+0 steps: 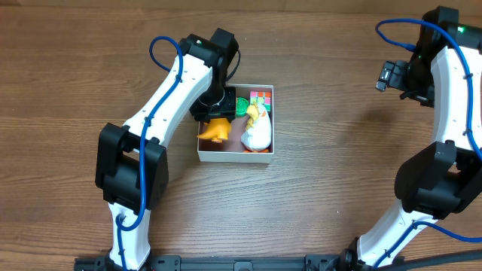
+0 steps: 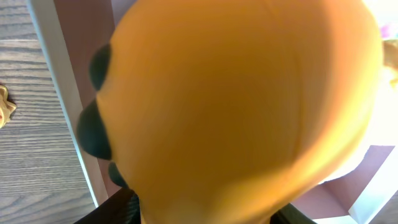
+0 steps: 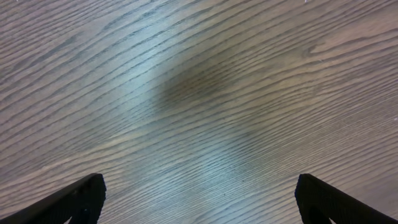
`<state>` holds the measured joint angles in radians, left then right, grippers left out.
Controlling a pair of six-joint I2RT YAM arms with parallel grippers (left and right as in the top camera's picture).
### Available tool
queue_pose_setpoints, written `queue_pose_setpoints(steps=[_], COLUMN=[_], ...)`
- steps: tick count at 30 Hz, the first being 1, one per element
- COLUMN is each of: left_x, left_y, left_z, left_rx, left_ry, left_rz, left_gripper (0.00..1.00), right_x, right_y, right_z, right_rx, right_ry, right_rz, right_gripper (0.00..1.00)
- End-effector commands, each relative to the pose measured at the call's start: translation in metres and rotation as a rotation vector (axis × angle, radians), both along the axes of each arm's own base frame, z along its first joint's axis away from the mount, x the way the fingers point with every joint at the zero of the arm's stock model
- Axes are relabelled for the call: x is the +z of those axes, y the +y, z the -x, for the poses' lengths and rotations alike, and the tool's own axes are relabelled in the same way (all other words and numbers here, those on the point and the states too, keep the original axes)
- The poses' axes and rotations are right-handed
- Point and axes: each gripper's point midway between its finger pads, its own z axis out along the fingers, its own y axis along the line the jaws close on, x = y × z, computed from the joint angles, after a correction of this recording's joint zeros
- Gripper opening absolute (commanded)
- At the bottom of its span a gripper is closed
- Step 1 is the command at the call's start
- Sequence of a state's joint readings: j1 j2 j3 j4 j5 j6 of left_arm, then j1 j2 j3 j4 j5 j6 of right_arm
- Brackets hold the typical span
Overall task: Pack container
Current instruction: 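Lower the orange dinosaur into the box's left side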
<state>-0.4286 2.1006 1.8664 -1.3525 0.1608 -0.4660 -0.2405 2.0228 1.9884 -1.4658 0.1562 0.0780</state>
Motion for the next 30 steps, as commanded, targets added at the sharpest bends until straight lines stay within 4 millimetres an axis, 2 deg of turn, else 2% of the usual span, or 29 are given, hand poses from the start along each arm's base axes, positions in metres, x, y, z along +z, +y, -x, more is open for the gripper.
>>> queue_pose_setpoints(steps=[1,7,19,22,26,28,30], left_x=[-0.006,-0.015,-0.015,-0.016,-0.016,-0.016,-0.016], left_y=[-0.003,-0.001,-0.001,0.000,0.001,0.001,0.001], left_z=[0.004,0.007,0.001,-0.002,-0.006,-0.006,-0.006], left_rx=[0.010,0.009,0.012,0.015,0.019,0.019,0.019], left_ry=[0.023,0.034,0.011,-0.003,-0.015,-0.015,-0.015], left_rz=[0.006,0.000,0.003,-0.001,-0.001,-0.001,-0.001], left_gripper=[0.55,0.56,0.56,0.53,0.31,0.32,0.39], right_x=[-0.001,-0.001,-0.001,-0.001,-0.001,-0.001,-0.001], right_y=[0.001,0.001,0.001,0.001,0.001,0.001,0.001], right_z=[-0.001,-0.001,-0.001,-0.001,-0.001,-0.001,-0.001], right_rx=[0.001,0.001,0.001,0.001,0.001,0.001,0.001], right_ry=[-0.001,-0.001,-0.001,-0.001,-0.001,-0.001,-0.001], right_rz=[-0.001,-0.001,-0.001,-0.001,-0.001,-0.001,-0.001], right_gripper=[1.00,1.00,1.00,1.00,1.00,1.00,1.00])
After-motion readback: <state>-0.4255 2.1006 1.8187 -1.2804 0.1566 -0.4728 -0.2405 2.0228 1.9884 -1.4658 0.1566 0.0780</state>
